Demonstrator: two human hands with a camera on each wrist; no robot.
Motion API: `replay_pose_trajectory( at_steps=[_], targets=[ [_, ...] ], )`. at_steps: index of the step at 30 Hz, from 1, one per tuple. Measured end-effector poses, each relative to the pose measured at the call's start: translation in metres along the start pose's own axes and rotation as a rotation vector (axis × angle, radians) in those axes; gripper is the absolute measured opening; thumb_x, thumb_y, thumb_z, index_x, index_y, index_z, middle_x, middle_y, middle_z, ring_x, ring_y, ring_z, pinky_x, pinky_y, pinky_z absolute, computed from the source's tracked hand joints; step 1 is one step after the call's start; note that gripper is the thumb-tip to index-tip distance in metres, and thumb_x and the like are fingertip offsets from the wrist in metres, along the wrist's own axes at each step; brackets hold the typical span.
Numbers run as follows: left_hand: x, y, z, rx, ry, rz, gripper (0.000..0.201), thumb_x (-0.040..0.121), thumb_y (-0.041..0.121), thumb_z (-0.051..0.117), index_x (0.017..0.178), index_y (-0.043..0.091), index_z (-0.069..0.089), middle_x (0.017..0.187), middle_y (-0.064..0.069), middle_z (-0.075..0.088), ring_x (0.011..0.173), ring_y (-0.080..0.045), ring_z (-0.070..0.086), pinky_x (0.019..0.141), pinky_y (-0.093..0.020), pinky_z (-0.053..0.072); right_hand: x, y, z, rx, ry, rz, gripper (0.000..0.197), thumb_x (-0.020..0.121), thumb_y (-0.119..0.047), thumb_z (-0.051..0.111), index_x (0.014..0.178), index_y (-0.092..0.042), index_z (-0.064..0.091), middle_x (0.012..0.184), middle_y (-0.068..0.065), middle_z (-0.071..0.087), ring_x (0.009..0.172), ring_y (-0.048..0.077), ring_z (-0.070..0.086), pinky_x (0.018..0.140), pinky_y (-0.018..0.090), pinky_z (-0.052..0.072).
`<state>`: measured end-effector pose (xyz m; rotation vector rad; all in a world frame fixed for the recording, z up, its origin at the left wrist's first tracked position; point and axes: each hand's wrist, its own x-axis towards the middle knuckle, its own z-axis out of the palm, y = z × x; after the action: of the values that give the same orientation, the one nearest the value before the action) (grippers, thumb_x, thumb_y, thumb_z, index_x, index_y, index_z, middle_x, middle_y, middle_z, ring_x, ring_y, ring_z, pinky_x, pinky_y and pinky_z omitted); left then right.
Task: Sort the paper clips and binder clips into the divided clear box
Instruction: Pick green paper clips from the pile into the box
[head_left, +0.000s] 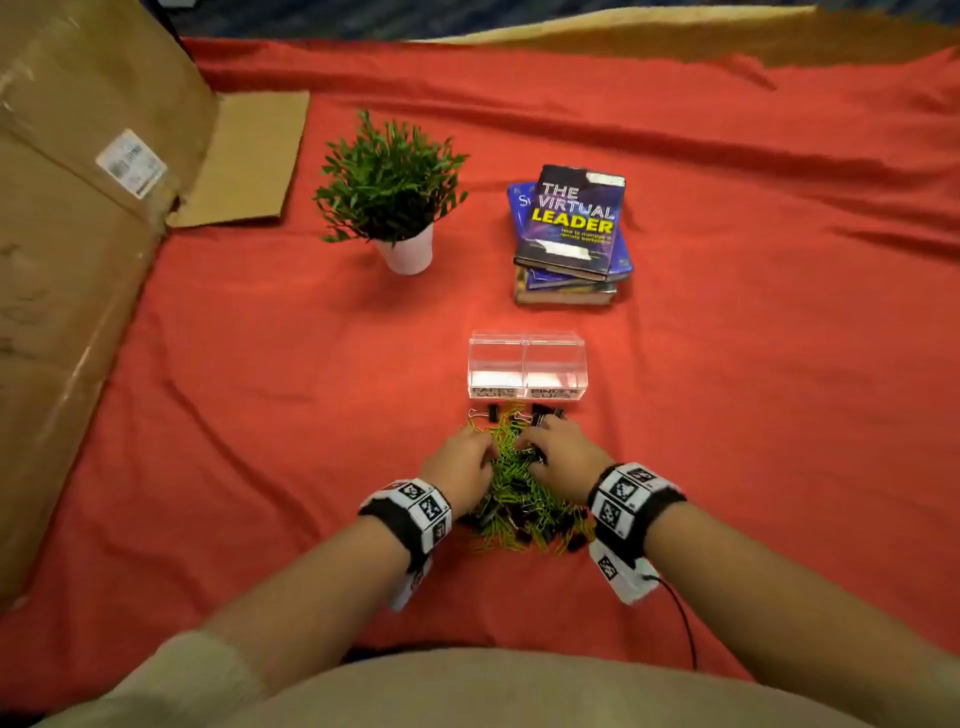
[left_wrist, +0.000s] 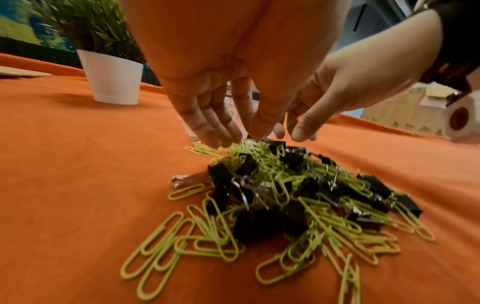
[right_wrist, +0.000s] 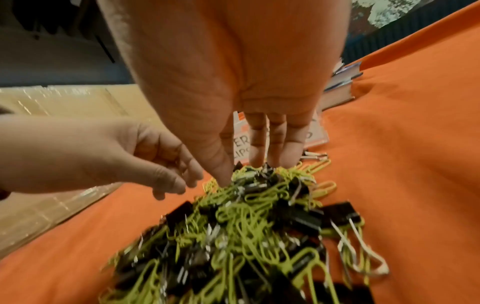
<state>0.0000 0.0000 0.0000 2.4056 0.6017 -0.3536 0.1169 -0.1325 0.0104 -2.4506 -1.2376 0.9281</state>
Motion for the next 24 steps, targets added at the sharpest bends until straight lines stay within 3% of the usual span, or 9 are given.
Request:
replay_pose_trajectory(
  at_steps=[3,8,13,18,24],
  targets=[
    [0.006,0.001,0.007,0.020,0.046,0.005,0.022,0.089,0.017,0.057,0.112,0.018,0.057,0.116,0.000,0.052,0.109,-0.018,0.051,0.094,-0.033,0.045,0.001,0.002,0.005,-0.082,0.006,0.022,0.026,0.085,-0.021,0.061,0.110,-0.022,0.057,0.115,0.002,0.047,0.115,0.020,0.043,0.092,0.035,0.046],
    [0.019,0.003,0.016,0.000,0.142,0.001,0.030,0.089,0.021,0.061,0.118,0.017,0.055,0.123,0.001,0.051,0.119,-0.017,0.048,0.104,-0.032,0.042,-0.009,0.018,0.003,-0.083,0.054,0.103,0.018,0.086,-0.022,0.060,0.103,-0.018,0.057,0.110,0.002,0.047,0.108,0.019,0.045,0.090,0.034,0.045],
    [0.027,0.005,0.018,0.015,0.073,-0.020,0.047,0.089,0.025,0.062,0.133,0.015,0.047,0.132,-0.003,0.046,0.126,-0.020,0.043,0.109,-0.035,0.038,-0.012,0.023,-0.003,-0.058,0.106,0.109,0.019,0.085,-0.012,0.057,0.103,-0.015,0.058,0.111,0.002,0.050,0.110,0.020,0.046,0.096,0.035,0.044],
    [0.030,0.004,0.018,0.046,0.042,-0.021,0.032,0.088,0.024,0.064,0.116,0.010,0.057,0.118,-0.006,0.051,0.111,-0.023,0.052,0.100,-0.035,0.044,0.001,0.008,0.003,-0.022,0.109,-0.011,0.029,0.086,-0.013,0.058,0.115,-0.013,0.058,0.115,0.003,0.053,0.116,0.018,0.045,0.099,0.030,0.041],
    [0.027,-0.001,0.008,-0.152,0.070,-0.090,0.021,0.088,0.001,0.052,0.101,0.010,0.064,0.116,-0.006,0.059,0.103,-0.021,0.057,0.094,-0.030,0.046,0.010,0.003,0.026,-0.143,0.065,0.033,0.037,0.086,-0.018,0.063,0.119,-0.006,0.055,0.119,0.008,0.047,0.114,0.024,0.048,0.096,0.035,0.047]
  ],
)
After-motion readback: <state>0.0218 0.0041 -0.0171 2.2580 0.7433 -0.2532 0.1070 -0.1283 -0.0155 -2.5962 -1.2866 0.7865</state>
